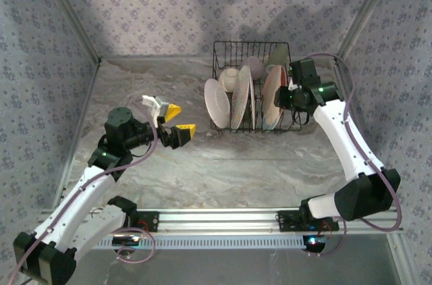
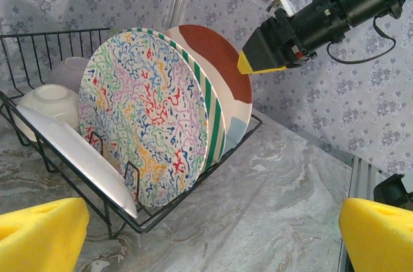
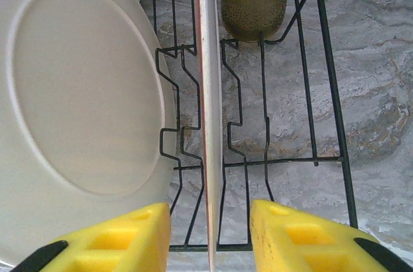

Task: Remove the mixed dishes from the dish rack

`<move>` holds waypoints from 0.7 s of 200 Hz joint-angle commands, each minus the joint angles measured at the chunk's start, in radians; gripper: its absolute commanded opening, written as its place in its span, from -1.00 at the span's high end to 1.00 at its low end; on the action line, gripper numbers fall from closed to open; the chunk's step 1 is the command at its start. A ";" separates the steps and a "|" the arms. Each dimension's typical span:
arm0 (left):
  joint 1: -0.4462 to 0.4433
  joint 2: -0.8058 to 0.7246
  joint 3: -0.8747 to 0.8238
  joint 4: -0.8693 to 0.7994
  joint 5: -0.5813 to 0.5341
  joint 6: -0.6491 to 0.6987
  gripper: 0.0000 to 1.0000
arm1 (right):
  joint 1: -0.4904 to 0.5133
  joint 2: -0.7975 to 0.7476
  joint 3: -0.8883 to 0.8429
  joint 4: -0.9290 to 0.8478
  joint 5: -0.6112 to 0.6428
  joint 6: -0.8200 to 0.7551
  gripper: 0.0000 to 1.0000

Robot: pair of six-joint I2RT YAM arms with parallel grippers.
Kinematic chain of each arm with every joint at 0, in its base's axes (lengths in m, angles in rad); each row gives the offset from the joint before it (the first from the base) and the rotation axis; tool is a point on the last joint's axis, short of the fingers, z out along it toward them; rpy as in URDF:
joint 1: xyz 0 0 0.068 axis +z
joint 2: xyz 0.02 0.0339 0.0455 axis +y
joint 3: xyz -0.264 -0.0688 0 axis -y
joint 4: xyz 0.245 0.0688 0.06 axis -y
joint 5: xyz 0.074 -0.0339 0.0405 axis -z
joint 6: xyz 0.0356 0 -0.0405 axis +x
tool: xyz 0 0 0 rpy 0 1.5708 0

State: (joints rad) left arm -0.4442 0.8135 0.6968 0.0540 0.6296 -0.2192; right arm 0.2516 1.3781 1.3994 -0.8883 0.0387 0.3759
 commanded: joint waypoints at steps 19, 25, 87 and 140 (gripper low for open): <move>-0.019 -0.007 0.000 -0.007 -0.015 0.028 -0.99 | 0.005 0.018 0.041 0.021 0.009 0.006 0.44; -0.021 -0.008 -0.001 -0.008 -0.014 0.027 -0.99 | 0.005 0.022 0.041 0.024 0.006 0.007 0.47; -0.037 -0.014 -0.005 -0.005 0.001 0.030 -0.98 | 0.008 0.044 0.037 0.048 -0.001 0.018 0.82; -0.043 -0.011 -0.006 -0.005 -0.003 0.028 -0.99 | 0.006 0.038 0.035 0.052 -0.001 0.021 1.00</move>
State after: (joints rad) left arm -0.4801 0.8124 0.6968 0.0479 0.6163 -0.2085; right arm 0.2512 1.4120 1.4105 -0.8577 0.0536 0.3805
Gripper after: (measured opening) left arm 0.993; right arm 0.059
